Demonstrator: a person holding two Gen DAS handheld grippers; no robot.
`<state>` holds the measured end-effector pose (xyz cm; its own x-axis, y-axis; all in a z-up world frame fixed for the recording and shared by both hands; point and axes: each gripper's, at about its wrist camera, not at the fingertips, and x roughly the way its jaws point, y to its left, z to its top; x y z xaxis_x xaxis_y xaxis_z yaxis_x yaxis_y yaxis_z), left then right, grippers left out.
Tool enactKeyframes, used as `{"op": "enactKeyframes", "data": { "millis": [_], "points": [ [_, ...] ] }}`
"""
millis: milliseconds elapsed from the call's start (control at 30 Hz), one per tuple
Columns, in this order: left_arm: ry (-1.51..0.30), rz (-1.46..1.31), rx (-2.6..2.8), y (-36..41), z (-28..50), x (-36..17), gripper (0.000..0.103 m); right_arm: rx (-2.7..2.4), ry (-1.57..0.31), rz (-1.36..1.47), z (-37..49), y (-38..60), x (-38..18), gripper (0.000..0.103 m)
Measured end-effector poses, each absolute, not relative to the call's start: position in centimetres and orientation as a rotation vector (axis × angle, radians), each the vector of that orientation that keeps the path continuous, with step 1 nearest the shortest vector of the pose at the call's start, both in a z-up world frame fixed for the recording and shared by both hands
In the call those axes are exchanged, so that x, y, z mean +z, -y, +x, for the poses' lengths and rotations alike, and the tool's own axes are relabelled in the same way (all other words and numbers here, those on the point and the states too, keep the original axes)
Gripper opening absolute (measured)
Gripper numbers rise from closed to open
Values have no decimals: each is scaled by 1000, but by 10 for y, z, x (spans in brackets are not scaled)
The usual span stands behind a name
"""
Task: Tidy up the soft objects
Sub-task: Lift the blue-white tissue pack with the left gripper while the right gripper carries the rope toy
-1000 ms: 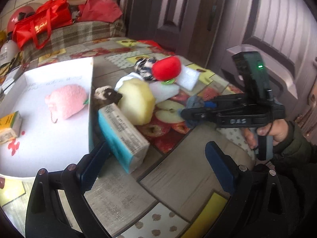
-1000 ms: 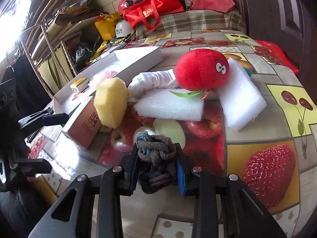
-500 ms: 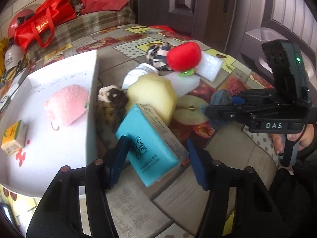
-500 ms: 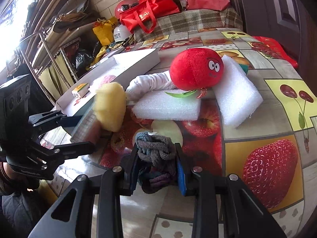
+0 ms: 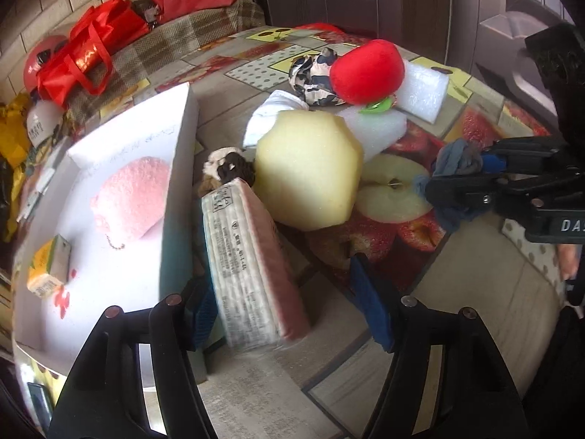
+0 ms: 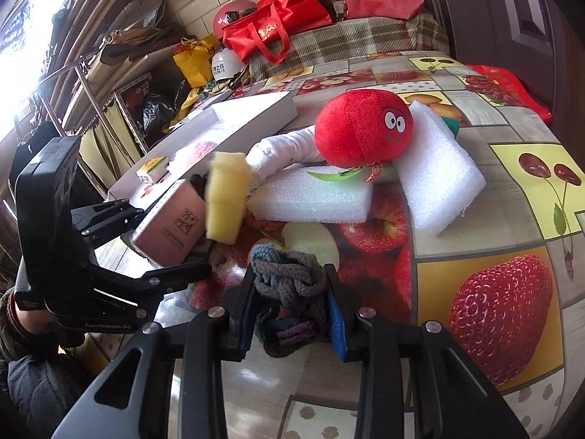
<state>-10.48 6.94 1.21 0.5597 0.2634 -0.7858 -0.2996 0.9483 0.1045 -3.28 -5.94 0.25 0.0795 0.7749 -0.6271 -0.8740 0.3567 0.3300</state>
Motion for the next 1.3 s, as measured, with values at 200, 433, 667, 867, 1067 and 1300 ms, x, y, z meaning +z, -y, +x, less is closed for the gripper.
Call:
{"op": "enactKeyframes", "data": {
  "millis": [200, 433, 667, 867, 1067, 1300],
  "points": [
    [-867, -133, 288, -78, -107, 18, 66, 1246, -834, -134, -32, 60, 3, 34],
    [-799, -115, 240, -72, -116, 25, 26, 1247, -824, -105, -30, 63, 4, 33],
    [-606, -54, 252, -61, -142, 53, 26, 1231, -694, 3, -35, 82, 34, 32],
    [-347, -37, 441, -82, -188, 77, 26, 1167, -417, 63, -58, 85, 69, 32],
    [-365, -65, 551, -104, -200, 65, 26, 1100, -354, -17, -69, 57, 61, 32],
    [-351, -75, 592, -115, -212, 61, 26, 1111, -330, -38, -81, 42, 65, 32]
  ]
}}
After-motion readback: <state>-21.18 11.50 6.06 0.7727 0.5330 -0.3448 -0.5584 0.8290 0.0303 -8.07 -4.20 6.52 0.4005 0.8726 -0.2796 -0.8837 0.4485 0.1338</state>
